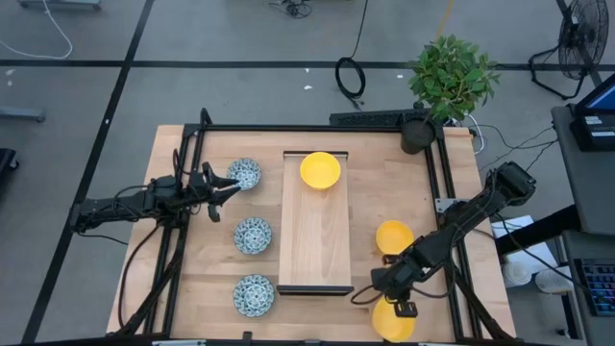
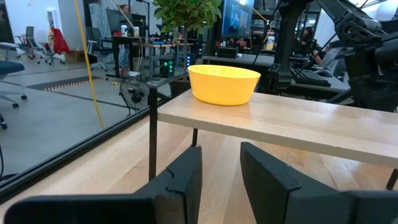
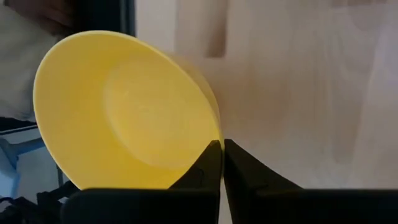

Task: Pick & Place Mini bowls
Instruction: Stack the bottom yellow bowl on top of the yellow bowl on the shelf

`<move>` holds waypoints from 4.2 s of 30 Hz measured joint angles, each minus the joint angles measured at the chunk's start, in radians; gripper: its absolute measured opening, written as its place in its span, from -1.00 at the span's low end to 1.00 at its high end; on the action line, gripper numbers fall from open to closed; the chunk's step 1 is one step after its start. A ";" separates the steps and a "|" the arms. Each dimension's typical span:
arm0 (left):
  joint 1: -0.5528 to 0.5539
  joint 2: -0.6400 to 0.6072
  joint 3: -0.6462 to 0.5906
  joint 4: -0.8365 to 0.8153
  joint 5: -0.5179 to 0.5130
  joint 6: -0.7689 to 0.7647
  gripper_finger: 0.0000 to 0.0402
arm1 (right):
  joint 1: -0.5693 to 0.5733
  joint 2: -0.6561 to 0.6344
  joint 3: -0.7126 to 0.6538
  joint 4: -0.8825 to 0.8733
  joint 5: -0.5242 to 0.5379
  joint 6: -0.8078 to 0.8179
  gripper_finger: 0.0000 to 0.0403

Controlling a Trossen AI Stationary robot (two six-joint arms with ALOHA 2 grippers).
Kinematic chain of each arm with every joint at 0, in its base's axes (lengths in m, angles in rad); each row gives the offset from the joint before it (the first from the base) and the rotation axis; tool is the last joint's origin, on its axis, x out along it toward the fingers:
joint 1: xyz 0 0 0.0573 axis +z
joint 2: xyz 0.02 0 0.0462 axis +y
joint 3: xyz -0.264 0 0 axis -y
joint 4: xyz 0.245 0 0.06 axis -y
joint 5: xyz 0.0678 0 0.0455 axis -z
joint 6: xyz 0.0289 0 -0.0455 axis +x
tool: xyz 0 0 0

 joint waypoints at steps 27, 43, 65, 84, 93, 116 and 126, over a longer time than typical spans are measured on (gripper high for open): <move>0.000 0.000 0.000 0.000 0.000 0.000 -0.44 | -0.042 -0.279 0.000 0.241 0.113 -0.404 -1.00; 0.000 0.000 0.000 0.000 0.000 0.000 -0.44 | -0.366 -0.301 0.000 0.649 0.113 -0.627 -1.00; 0.000 0.000 0.000 0.000 0.001 0.000 -0.44 | -0.832 -0.073 0.695 0.338 0.187 -0.784 -1.00; 0.000 0.000 0.000 0.000 0.001 0.000 -0.44 | -0.889 0.225 1.373 0.012 0.235 -0.765 -1.00; 0.000 0.000 0.000 0.000 0.006 0.000 -0.44 | -0.947 0.227 1.374 -0.238 0.242 -0.690 -1.00; 0.000 0.000 0.000 0.000 0.006 0.000 -0.44 | -1.052 0.225 1.373 -0.796 0.233 -0.498 -1.00; 0.000 0.000 0.000 0.000 0.007 0.000 -0.44 | -1.052 0.291 1.373 -0.875 0.155 -0.452 -1.00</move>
